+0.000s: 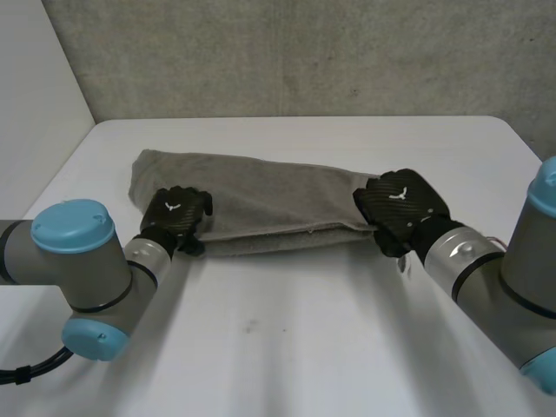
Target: Fold the laundry
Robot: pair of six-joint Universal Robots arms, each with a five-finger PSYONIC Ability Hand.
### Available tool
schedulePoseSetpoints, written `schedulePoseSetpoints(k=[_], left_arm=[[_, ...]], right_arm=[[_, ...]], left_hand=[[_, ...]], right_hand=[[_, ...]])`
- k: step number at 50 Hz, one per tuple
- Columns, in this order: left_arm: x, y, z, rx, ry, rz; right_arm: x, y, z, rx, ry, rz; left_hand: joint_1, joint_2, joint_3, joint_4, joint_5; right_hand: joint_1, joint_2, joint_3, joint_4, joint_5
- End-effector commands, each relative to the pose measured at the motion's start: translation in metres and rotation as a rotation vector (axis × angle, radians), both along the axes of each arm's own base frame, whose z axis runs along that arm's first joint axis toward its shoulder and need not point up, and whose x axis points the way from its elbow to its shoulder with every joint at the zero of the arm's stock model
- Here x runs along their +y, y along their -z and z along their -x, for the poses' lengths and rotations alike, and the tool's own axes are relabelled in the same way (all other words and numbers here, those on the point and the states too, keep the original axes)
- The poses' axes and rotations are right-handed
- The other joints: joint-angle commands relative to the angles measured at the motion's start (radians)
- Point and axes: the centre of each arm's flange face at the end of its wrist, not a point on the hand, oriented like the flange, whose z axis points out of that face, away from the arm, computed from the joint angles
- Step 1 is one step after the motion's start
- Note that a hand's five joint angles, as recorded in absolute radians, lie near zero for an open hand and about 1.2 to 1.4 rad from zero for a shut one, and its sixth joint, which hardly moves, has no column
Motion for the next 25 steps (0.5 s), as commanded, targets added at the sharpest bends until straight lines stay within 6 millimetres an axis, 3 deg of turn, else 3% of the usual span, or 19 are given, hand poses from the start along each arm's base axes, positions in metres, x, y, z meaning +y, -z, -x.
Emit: schedulePoseSetpoints(k=[1,6,13,21,24,25], left_arm=[[-0.010,-0.003,-0.012,-0.006,-0.073,0.023],[-0.010,-0.014,-0.021,-0.013,-0.124,0.035],[-0.004,-0.027,-0.024,0.003,-0.126,0.045],[0.004,-0.025,-0.025,-0.023,-0.119,0.003],[0.011,-0.039,-0.027,-0.030,-0.118,-0.015],[0.016,-0.052,-0.028,-0.030,-0.114,-0.011]], right_arm=[[-0.006,-0.006,0.005,-0.021,0.025,0.010],[-0.007,-0.003,0.004,-0.019,0.028,0.000],[-0.006,0.001,0.002,-0.015,0.022,-0.012],[-0.012,-0.005,0.003,-0.019,0.033,0.009],[-0.013,-0.014,0.003,-0.010,0.031,0.029],[-0.011,-0.023,0.004,0.005,0.026,0.045]], left_hand=[[0.078,0.082,0.080,0.082,0.085],[0.127,0.132,0.130,0.132,0.135],[0.737,0.742,0.740,0.742,0.744],[0.773,0.778,0.776,0.778,0.781],[0.773,0.778,0.776,0.778,0.781],[0.773,0.778,0.776,0.778,0.781]], right_hand=[[0.435,0.224,0.205,0.204,0.235],[0.435,0.224,0.205,0.204,0.235],[0.435,0.224,0.205,0.204,0.235],[0.435,0.224,0.205,0.204,0.235],[0.435,0.224,0.205,0.204,0.235],[0.435,0.224,0.205,0.204,0.235]])
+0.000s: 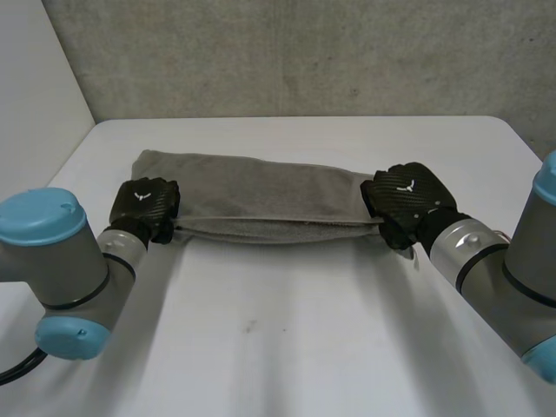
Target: Fold the laundry
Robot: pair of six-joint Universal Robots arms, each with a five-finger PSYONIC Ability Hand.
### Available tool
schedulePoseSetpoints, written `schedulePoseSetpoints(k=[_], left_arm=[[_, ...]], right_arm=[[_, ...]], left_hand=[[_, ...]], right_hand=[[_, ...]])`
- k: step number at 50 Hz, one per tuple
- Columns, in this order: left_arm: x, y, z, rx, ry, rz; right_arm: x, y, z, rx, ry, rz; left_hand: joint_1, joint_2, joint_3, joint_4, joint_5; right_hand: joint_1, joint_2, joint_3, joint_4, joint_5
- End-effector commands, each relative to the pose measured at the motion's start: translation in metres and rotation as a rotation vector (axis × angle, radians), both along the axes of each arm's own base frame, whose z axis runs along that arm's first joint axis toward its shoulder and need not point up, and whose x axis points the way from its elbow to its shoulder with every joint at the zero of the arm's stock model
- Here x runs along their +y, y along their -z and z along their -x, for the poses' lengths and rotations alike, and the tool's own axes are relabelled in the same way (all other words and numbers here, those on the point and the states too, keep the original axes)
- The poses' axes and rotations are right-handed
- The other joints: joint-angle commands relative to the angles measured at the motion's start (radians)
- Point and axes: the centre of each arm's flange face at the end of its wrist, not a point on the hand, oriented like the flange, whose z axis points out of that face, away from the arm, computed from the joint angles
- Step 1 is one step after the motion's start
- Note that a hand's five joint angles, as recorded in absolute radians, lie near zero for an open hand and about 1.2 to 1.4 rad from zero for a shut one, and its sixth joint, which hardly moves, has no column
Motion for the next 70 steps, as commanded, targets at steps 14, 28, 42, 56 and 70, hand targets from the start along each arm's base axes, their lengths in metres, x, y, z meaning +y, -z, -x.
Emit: schedulePoseSetpoints(k=[14,28,42,56,70], left_arm=[[0.083,-0.177,-0.017,-0.061,0.168,0.105],[0.051,-0.023,-0.006,-0.444,0.299,-0.420],[-0.044,-0.057,0.018,-0.392,0.150,-0.004],[-0.057,-0.237,0.024,-0.054,-0.003,0.747],[-0.007,-0.067,0.007,-0.193,0.139,0.181]], right_arm=[[0.022,-0.112,0.040,0.382,-0.020,0.137],[-0.016,0.001,0.025,0.611,-0.114,-0.173],[-0.086,-0.039,-0.012,0.439,0.118,0.265],[-0.097,-0.162,-0.019,0.019,0.321,0.850],[-0.053,-0.027,-0.009,0.253,0.096,0.366]], left_hand=[[0.249,0.206,0.207,0.206,0.222],[0.249,0.206,0.207,0.206,0.222],[0.249,0.206,0.207,0.206,0.222],[0.249,0.206,0.207,0.206,0.222],[0.249,0.206,0.207,0.206,0.222]], right_hand=[[0.435,0.224,0.205,0.204,0.235],[0.435,0.224,0.205,0.204,0.235],[0.435,0.224,0.205,0.204,0.235],[0.435,0.224,0.205,0.204,0.235],[0.435,0.224,0.205,0.204,0.235]])
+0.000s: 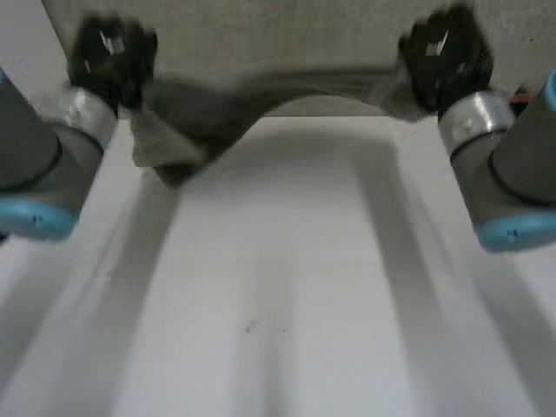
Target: Fold the laundry
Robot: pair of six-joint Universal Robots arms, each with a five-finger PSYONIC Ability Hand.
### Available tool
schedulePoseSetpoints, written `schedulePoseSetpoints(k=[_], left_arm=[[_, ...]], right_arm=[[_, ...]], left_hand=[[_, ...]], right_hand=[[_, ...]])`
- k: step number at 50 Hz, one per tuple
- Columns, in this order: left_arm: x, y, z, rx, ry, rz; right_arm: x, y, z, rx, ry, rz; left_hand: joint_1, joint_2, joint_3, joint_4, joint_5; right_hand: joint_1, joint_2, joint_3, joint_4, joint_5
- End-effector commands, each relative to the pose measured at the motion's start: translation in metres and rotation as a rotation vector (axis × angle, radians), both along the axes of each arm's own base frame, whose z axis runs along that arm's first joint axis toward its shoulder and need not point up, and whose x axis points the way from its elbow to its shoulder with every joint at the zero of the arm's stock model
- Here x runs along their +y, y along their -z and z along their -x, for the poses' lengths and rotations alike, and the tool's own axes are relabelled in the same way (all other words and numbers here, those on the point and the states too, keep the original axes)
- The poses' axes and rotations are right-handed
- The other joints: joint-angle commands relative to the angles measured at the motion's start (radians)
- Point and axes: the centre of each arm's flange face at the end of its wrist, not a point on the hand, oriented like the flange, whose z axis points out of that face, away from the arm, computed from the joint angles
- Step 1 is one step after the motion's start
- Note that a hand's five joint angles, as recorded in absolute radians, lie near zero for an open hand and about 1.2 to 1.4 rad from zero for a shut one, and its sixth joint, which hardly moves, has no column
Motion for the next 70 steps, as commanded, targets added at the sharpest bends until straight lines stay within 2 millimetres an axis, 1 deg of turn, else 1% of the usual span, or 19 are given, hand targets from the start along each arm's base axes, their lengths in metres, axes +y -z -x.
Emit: schedulePoseSetpoints(k=[1,2,3,4,6,9,16,17,21,24,28,35,40,48,53,55,62,68,70], left_arm=[[0.049,0.114,-0.015,-0.139,0.051,-0.369],[0.049,0.114,-0.015,-0.139,0.051,-0.370],[0.058,0.128,-0.017,-0.158,0.056,-0.422],[0.059,0.128,-0.017,-0.158,0.056,-0.423],[0.073,0.147,-0.022,-0.200,0.057,-0.493],[0.077,0.157,-0.023,-0.241,0.059,-0.518],[0.073,0.173,-0.022,-0.250,0.057,-0.552],[0.072,0.176,-0.021,-0.252,0.058,-0.558],[0.070,0.183,-0.021,-0.255,0.057,-0.574],[0.069,0.187,-0.021,-0.249,0.054,-0.573],[0.066,0.193,-0.022,-0.210,0.040,-0.585],[0.070,0.198,-0.023,-0.163,0.033,-0.626],[0.076,0.197,-0.025,-0.165,0.032,-0.638],[0.085,0.186,-0.029,-0.158,0.030,-0.627],[0.092,0.174,-0.032,-0.141,0.029,-0.617],[0.098,0.167,-0.032,-0.112,0.031,-0.632],[0.114,0.156,-0.034,-0.024,0.035,-0.699],[0.122,0.163,-0.038,-0.005,0.028,-0.749],[0.120,0.165,-0.040,-0.003,0.020,-0.755]], right_arm=[[0.039,0.084,0.013,0.147,-0.061,-0.380],[0.039,0.084,0.013,0.147,-0.061,-0.381],[0.046,0.095,0.017,0.170,-0.060,-0.447],[0.051,0.103,0.021,0.190,-0.055,-0.507],[0.055,0.109,0.026,0.207,-0.046,-0.560],[0.057,0.116,0.036,0.217,-0.028,-0.632],[0.050,0.117,0.041,0.195,-0.007,-0.623],[0.046,0.116,0.043,0.167,0.001,-0.619],[0.042,0.115,0.045,0.089,0.010,-0.626],[0.038,0.114,0.049,0.025,0.023,-0.643],[0.029,0.111,0.058,-0.032,0.053,-0.650],[0.023,0.110,0.064,-0.044,0.073,-0.648],[0.021,0.111,0.064,-0.053,0.078,-0.651],[0.015,0.108,0.068,-0.070,0.092,-0.623],[0.016,0.109,0.067,-0.068,0.090,-0.628],[0.018,0.111,0.065,-0.065,0.083,-0.633],[0.019,0.113,0.064,-0.062,0.077,-0.638],[0.019,0.113,0.063,-0.062,0.076,-0.638],[0.019,0.113,0.063,-0.062,0.076,-0.638]], left_hand=[[0.189,0.179,0.180,0.179,0.180],[0.189,0.179,0.180,0.179,0.180],[0.189,0.179,0.180,0.179,0.180],[0.189,0.179,0.180,0.179,0.180],[0.189,0.179,0.180,0.179,0.180],[0.189,0.179,0.180,0.179,0.180],[0.172,0.161,0.163,0.162,0.163],[-0.028,-0.039,-0.038,-0.039,-0.038],[-0.118,-0.129,-0.128,-0.129,-0.128],[-0.253,-0.264,-0.262,-0.263,-0.262],[-0.265,-0.276,-0.275,-0.275,-0.274],[-0.274,-0.285,-0.283,-0.284,-0.283],[-0.353,-0.364,-0.362,-0.363,-0.362],[-0.427,-0.438,-0.436,-0.437,-0.436],[-0.603,-0.614,-0.612,-0.613,-0.612],[-0.752,-0.763,-0.761,-0.762,-0.761],[-0.732,-0.743,-0.741,-0.742,-0.741],[-0.700,-0.711,-0.709,-0.710,-0.709],[-0.650,-0.661,-0.660,-0.661,-0.660]], right_hand=[[0.426,0.224,0.205,0.204,0.219],[0.426,0.224,0.205,0.204,0.219],[0.426,0.224,0.205,0.204,0.219],[0.426,0.224,0.205,0.204,0.219],[0.426,0.224,0.205,0.204,0.219],[0.426,0.224,0.205,0.204,0.219],[0.426,0.224,0.205,0.204,0.219],[0.426,0.224,0.205,0.204,0.219],[0.426,0.224,0.205,0.204,0.219],[0.426,0.224,0.205,0.204,0.219],[0.426,0.224,0.205,0.204,0.219],[0.426,0.224,0.205,0.204,0.219],[0.426,0.224,0.205,0.204,0.219],[0.426,0.224,0.205,0.204,0.219],[0.426,0.224,0.205,0.204,0.219],[0.426,0.224,0.205,0.204,0.219],[0.426,0.224,0.205,0.204,0.219],[0.426,0.224,0.205,0.204,0.219],[0.426,0.224,0.205,0.204,0.219]])
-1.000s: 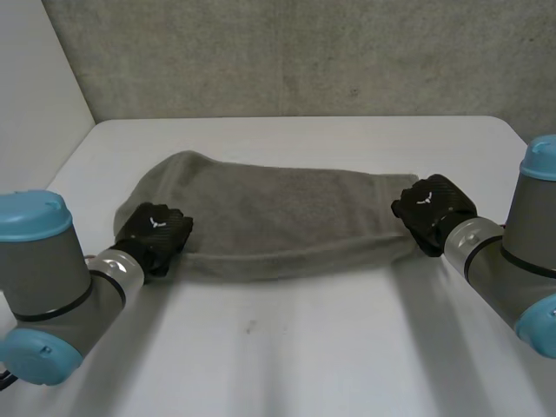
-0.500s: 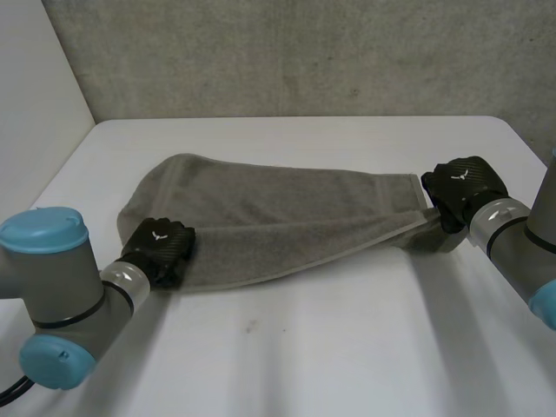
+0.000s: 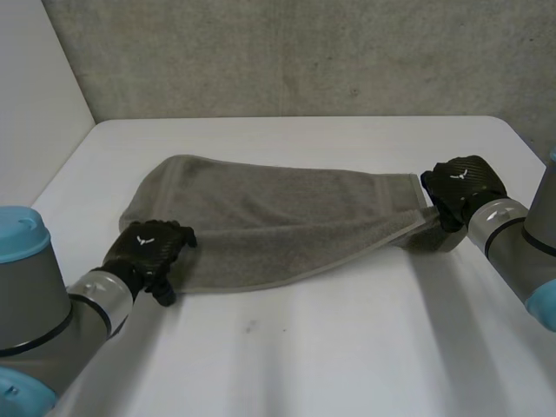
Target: Fold the laundry
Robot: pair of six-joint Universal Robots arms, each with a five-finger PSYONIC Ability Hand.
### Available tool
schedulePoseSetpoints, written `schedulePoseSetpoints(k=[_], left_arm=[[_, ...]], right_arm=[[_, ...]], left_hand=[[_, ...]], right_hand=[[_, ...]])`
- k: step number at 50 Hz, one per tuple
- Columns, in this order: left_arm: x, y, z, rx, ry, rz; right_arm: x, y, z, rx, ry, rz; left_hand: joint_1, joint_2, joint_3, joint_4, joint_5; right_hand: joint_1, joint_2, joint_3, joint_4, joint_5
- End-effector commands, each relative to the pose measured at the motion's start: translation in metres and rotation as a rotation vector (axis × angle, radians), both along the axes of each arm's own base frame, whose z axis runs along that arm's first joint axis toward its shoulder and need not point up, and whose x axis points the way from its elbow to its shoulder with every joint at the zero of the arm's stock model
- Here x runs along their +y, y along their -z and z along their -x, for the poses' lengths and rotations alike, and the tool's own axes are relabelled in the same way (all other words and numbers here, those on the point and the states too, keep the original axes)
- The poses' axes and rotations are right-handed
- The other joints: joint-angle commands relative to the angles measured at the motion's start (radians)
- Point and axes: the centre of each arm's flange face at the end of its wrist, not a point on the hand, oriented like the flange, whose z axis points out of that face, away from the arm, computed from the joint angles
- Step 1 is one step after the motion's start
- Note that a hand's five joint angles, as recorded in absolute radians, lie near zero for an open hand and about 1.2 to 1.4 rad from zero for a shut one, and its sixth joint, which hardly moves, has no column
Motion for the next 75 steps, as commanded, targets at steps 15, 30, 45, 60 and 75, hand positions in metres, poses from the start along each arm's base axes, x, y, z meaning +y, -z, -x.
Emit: schedulePoseSetpoints(k=[15,30,45,60,75], left_arm=[[-0.027,0.032,-0.010,0.001,-0.061,-0.039],[-0.054,0.043,-0.023,-0.001,-0.124,-0.038],[-0.074,0.002,-0.037,0.047,-0.179,0.086],[-0.015,-0.106,-0.042,-0.179,-0.064,0.139],[-0.006,-0.038,-0.036,-0.500,0.159,-0.111]], right_arm=[[0.000,0.001,0.000,0.000,-0.002,-0.002],[0.000,0.002,0.000,0.000,-0.002,-0.002],[0.001,0.000,0.000,0.023,-0.009,-0.001],[0.051,-0.041,0.019,0.395,-0.135,-0.114],[0.072,-0.001,0.034,0.521,-0.257,-0.309]], left_hand=[[0.243,0.250,0.249,0.252,0.254],[0.313,0.320,0.320,0.323,0.325],[0.962,0.969,0.968,0.971,0.973],[0.962,0.969,0.968,0.971,0.973],[0.962,0.969,0.968,0.971,0.973]], right_hand=[[0.426,0.224,0.205,0.204,0.218],[0.426,0.224,0.205,0.204,0.218],[0.426,0.224,0.205,0.204,0.218],[0.426,0.224,0.205,0.204,0.218],[0.426,0.224,0.205,0.204,0.218]])
